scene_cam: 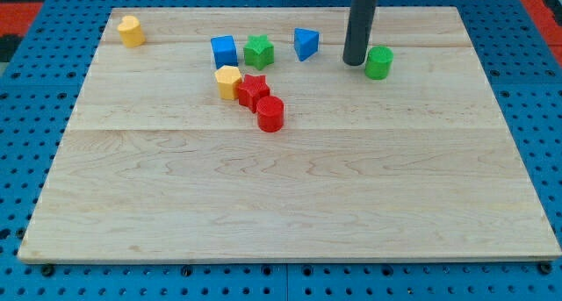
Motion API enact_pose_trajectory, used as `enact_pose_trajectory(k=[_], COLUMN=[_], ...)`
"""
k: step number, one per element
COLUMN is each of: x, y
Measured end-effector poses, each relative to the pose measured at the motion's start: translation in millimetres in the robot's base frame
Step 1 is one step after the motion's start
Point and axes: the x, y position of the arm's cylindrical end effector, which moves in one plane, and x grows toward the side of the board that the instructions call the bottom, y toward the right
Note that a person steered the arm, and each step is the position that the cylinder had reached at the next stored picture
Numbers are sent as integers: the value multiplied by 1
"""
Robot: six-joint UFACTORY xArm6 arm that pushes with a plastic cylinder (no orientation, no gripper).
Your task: Move the red circle into the green star
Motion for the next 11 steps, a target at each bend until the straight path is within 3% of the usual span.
enact_pose_trajectory(k=[1,2,4,6,8,9,11], x=[70,118,121,97,132,104,20], y=[14,-49,-192,-136,-106,-73,-105])
